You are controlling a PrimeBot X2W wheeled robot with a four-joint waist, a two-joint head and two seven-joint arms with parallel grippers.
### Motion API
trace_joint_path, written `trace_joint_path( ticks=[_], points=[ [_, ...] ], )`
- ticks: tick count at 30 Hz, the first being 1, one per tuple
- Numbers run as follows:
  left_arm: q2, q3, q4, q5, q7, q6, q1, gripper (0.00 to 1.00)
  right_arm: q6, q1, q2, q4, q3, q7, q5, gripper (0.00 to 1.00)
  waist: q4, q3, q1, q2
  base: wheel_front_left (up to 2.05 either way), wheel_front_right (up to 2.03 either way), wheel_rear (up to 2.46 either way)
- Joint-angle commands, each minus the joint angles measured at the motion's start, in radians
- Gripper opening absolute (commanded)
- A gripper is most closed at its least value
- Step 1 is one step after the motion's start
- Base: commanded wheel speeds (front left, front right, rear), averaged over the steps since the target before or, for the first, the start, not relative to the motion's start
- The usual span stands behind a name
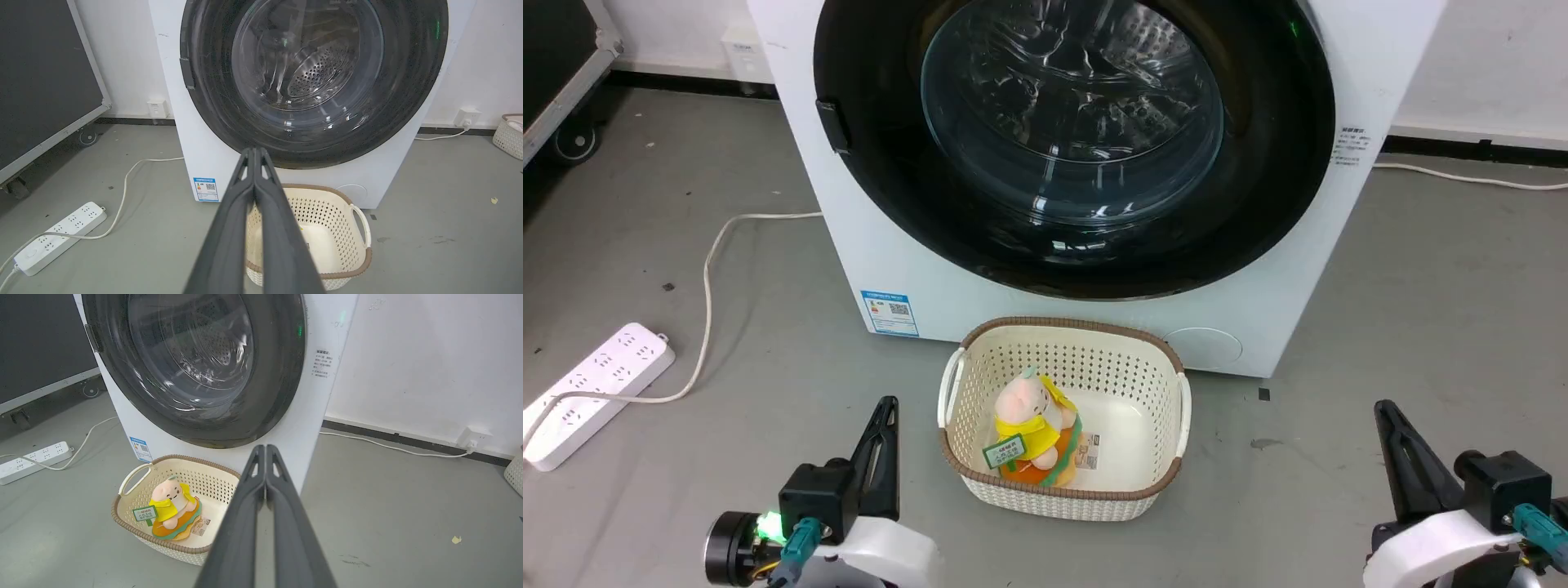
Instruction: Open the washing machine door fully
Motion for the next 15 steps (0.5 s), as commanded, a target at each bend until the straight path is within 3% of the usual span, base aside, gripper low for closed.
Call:
trace_joint_path(
  ticks=[1,15],
  points=[
    [0.001,0.004,-0.006,0.007,0.003,-0.006,0.004,0.0,0.0,0.001,0.001,-0.006,0.005,0.003,0.002,0.0,-0.001,-0.001,0.0,0.0,0.0,0.0,0.0],
    [0.001,0.021,-0.013,0.015,0.021,-0.012,0.007,0.0,0.0,0.002,0.003,-0.013,0.021,0.016,0.003,0.0,-0.007,-0.006,0.0,0.0,0.0,0.0,0.0]
  ],
)
